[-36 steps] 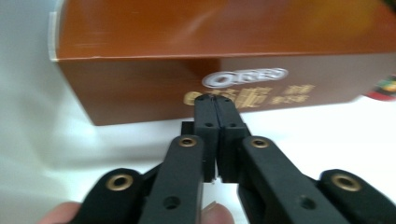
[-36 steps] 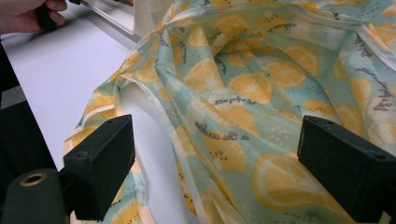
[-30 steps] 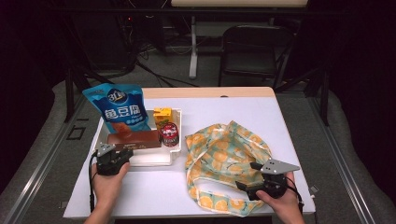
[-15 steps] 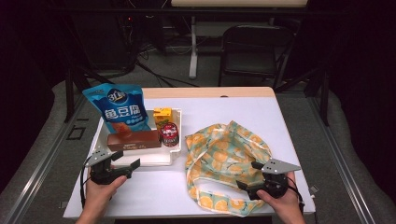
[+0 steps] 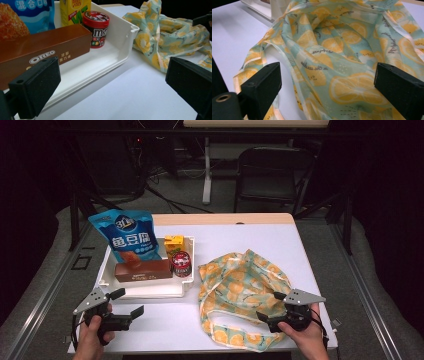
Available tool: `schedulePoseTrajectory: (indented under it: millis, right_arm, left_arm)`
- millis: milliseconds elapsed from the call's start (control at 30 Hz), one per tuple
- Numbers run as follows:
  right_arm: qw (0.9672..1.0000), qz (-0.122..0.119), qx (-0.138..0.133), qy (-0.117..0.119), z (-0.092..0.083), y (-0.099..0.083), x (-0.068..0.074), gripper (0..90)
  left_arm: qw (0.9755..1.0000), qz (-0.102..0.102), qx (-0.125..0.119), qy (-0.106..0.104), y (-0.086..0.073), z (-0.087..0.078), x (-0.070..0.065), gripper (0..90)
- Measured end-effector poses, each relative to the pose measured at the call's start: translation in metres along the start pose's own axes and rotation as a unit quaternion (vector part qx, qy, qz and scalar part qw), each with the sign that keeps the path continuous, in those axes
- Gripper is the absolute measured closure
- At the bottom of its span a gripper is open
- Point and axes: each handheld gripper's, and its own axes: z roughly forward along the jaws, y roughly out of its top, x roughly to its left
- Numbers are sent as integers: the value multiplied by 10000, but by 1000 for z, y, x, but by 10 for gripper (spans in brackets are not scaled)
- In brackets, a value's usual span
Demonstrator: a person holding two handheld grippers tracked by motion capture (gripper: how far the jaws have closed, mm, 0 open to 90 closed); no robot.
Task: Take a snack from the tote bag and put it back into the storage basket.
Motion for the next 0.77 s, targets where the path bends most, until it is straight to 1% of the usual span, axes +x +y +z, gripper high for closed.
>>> schedulePoseTrajectory:
  millis: [33,67,133,233,267,300,333,400,433,467,500,533,767]
  right_arm:
    - [10000,18,-4,-45,0,0,-1,59]
    - [10000,51,-17,-62,-1,-1,-2,52]
    - [9999,93,-49,-93,-3,-1,-5,42]
    - [9996,210,-110,-137,-8,-3,-10,0]
    - [9996,231,-126,-143,-10,-3,-12,0]
    - [9994,265,-134,-188,-11,-3,-14,0]
    - [9991,314,-151,-254,-13,-4,-17,0]
    - [9985,409,-187,-326,-15,-5,-21,0]
    - [9984,409,-175,-350,-16,-5,-22,0]
    - [9982,446,-211,-349,-16,-6,-23,0]
    - [9982,440,-197,-351,-16,-6,-24,0]
    - [9982,436,-183,-372,-16,-7,-25,0]
    - [9983,433,-148,-364,-13,-7,-24,0]
  left_arm:
    - [10000,37,-59,47,0,-2,-2,0]
    - [9999,90,7,-55,0,-4,-3,0]
    - [9999,137,-26,-61,-2,-7,-5,0]
    - [9998,167,25,-113,-7,-11,-5,0]
    - [9998,161,2,-83,-8,-10,-4,0]
    - [9998,175,6,-7,-8,-11,-5,0]
    - [9998,184,29,-76,-7,-11,-4,0]
    - [9998,177,20,-112,-7,-11,-4,0]
    - [9998,187,-21,-50,-7,-10,-5,0]
    - [9998,188,8,-40,-8,-9,-5,0]
    - [9999,163,27,-40,-9,-8,-5,0]
    - [9997,169,111,-128,-9,-8,-3,0]
    - [9997,192,137,-102,-10,-5,-4,0]
